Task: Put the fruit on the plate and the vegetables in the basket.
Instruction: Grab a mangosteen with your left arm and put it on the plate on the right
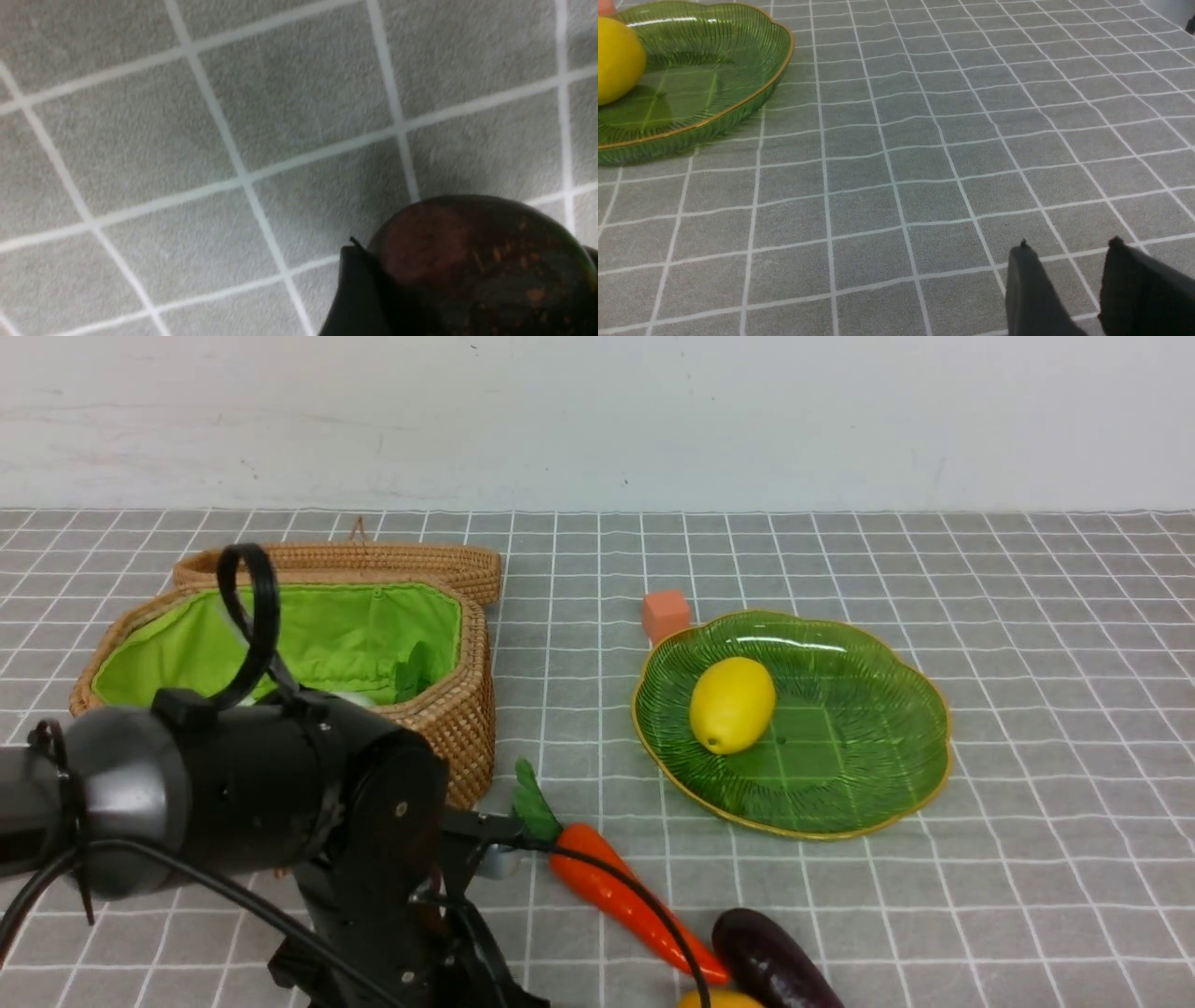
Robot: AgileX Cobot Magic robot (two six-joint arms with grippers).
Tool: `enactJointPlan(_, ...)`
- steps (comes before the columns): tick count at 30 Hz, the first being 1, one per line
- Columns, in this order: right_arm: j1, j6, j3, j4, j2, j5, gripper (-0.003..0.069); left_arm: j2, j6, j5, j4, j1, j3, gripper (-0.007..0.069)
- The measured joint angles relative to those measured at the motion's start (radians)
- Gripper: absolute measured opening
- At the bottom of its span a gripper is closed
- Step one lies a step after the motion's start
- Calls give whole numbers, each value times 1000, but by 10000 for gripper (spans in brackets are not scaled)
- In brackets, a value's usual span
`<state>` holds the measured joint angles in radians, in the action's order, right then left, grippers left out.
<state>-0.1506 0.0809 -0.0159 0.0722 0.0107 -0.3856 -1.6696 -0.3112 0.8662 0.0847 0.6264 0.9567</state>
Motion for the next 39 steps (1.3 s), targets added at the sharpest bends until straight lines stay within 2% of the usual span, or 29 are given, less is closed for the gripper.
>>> enactJointPlan(8,0,0,0,0,0,0,240,1,0,138,-93,0,237,503)
enactJointPlan(14,0,0,0,0,0,0,240,-12,0,114,-97,0,440,503)
enactJointPlan(21,0,0,0,0,0,0,240,-219,-1,-14,12,0,694,503)
enactJointPlan(31,0,0,0,0,0,0,240,-511,-2,-27,143,0,963,505)
enactJointPlan(39,0,0,0,0,0,0,240,-543,-2,-30,164,0,999,629)
